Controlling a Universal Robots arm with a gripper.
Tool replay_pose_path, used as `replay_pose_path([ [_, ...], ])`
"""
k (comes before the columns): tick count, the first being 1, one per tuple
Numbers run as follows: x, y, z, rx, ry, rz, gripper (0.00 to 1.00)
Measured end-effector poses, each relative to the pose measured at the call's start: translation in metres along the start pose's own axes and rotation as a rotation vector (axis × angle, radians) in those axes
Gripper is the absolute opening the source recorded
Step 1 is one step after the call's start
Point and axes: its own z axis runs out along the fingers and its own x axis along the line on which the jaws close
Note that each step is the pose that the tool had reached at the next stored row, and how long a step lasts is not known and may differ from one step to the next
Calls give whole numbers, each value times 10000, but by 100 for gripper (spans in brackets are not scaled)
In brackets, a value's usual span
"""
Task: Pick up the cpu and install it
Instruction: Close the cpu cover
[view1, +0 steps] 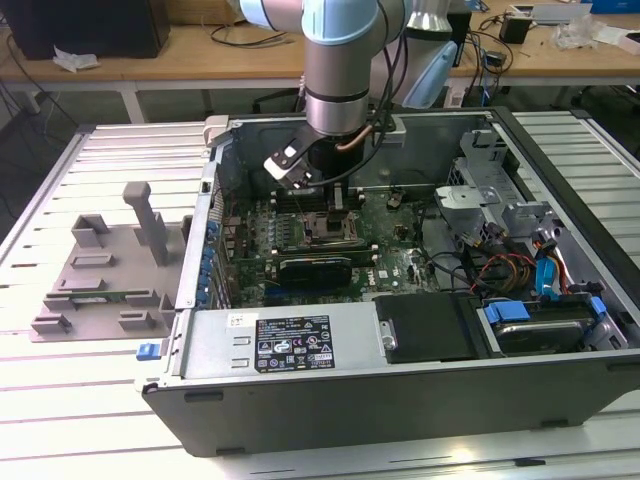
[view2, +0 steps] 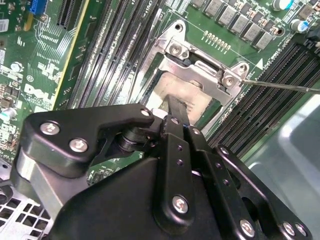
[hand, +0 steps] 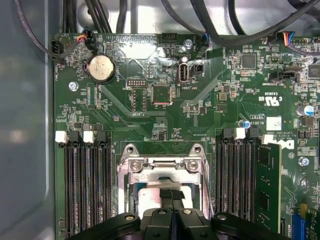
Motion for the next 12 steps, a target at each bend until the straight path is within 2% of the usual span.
replay_pose_path([
  [2, -4, -1, -37, 10, -16, 0, 11],
  [4, -4, -1, -59, 8, 1, -1, 11],
  [5, -4, -2, -59, 7, 21, -1, 11],
  [7, 8, -6, -56, 7, 150, 1, 11],
  [8, 15, -9, -53, 8, 181, 1, 11],
  [12, 30, -15, -29, 7, 219, 0, 11],
])
